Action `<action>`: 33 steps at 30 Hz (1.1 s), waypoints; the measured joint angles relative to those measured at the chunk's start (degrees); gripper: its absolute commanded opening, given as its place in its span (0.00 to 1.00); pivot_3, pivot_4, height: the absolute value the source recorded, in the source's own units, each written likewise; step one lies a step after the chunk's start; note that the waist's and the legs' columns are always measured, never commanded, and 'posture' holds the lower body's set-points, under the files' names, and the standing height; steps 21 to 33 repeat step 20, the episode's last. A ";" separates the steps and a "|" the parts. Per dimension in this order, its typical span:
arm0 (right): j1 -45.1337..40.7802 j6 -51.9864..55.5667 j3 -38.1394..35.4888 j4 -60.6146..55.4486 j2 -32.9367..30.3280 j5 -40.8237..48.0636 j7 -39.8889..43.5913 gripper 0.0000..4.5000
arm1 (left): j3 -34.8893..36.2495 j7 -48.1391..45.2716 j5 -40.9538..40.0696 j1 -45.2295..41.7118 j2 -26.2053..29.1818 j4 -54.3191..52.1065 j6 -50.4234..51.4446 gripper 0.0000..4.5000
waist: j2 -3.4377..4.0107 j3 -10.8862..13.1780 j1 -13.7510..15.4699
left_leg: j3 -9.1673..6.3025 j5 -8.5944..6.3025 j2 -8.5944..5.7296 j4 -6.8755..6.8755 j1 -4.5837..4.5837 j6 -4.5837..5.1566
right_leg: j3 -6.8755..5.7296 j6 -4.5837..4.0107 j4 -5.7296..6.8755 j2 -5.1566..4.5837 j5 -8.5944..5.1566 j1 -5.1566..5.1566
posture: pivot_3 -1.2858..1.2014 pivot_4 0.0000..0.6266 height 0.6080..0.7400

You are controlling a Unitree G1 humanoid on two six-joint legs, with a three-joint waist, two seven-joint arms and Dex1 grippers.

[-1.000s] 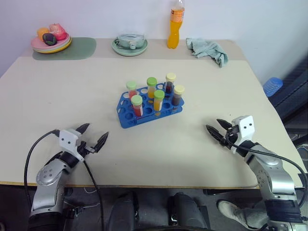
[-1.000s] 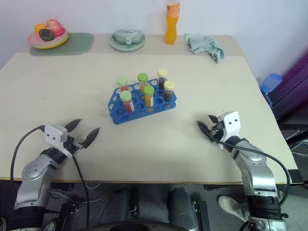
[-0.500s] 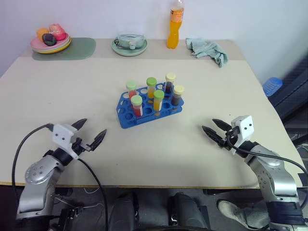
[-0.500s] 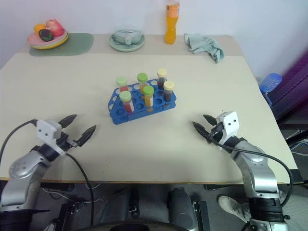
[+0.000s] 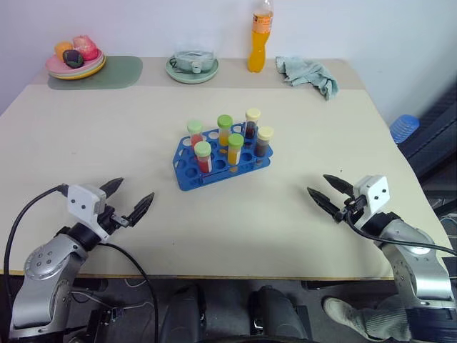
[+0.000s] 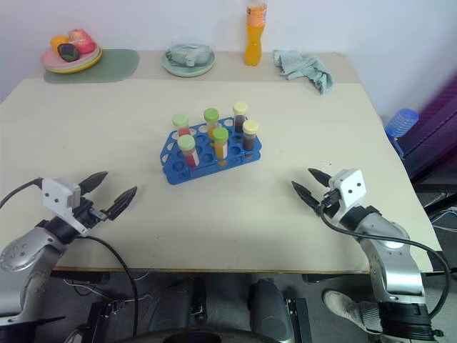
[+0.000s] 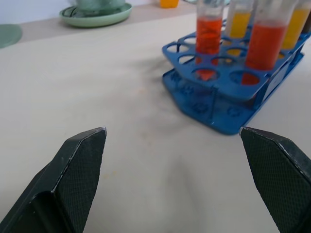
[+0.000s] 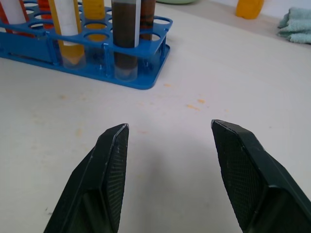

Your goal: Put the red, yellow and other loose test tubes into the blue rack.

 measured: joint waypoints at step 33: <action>0.19 -1.16 -3.40 1.41 1.05 2.63 -1.48 0.99 | 0.71 -0.34 -1.37 -0.30 -0.01 -0.03 1.65 1.00 | 0.00 0.00 0.09 | 0.00 0.00 0.00 0.00 0.00 0.00 | 0.00 0.00 -0.01 0.00 0.00 0.01 | 0.52 0.24 1.00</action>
